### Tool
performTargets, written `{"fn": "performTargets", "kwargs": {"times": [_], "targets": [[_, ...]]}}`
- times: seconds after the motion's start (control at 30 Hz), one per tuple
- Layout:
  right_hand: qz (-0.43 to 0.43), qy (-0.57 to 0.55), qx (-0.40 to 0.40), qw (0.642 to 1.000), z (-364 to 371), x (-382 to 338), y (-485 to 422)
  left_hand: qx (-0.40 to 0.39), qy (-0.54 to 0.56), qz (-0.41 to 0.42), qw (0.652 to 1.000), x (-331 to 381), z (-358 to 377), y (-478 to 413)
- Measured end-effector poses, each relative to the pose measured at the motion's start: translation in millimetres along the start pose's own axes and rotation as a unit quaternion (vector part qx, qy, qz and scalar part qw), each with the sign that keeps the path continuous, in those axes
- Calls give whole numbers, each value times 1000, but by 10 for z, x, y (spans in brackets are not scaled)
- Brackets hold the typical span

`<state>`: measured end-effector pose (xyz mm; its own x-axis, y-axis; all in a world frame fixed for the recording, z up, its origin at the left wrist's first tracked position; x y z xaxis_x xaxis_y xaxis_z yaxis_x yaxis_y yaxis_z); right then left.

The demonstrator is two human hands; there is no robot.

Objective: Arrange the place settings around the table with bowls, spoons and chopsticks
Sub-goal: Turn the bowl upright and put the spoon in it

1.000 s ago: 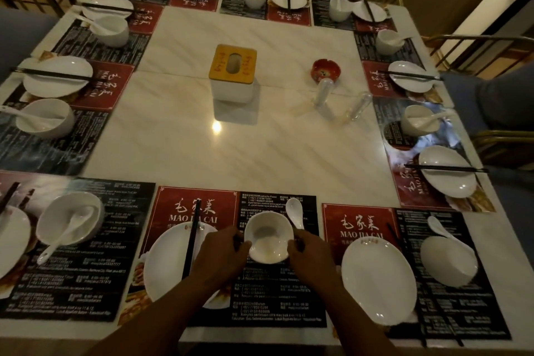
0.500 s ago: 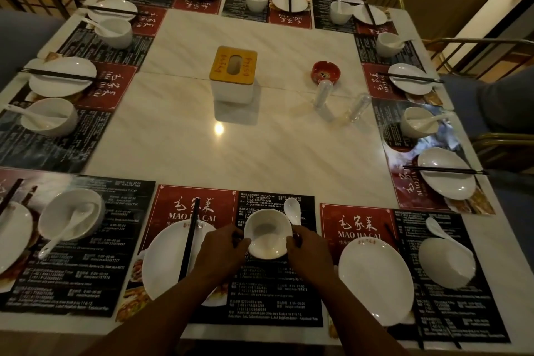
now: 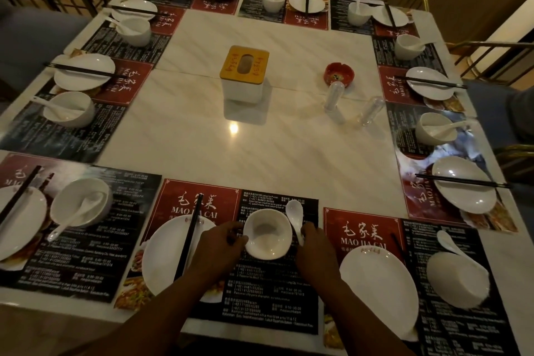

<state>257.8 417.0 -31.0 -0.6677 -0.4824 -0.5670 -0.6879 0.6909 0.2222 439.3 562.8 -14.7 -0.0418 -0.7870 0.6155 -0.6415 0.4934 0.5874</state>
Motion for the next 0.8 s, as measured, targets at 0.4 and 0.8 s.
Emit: {"fn": "performTargets", "kwargs": {"times": [0.4, 0.8], "targets": [[116, -242, 64, 961, -416, 37, 108, -14, 43, -15, 999, -14, 24, 17], [137, -303, -9, 943, -84, -549, 548, -52, 19, 35, 998, 82, -83, 16]]}}
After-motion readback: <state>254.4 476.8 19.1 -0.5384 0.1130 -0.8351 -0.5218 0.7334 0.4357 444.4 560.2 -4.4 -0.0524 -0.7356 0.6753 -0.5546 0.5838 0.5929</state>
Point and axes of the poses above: each hand's wrist, its own y-axis away from the middle knuckle, its own z-axis out of the palm, x = y × z, the point moved 5 cm from there along -y, towards the middle knuckle, and after that the axes turned 13 degrees about -z, right-handed, at the moved point
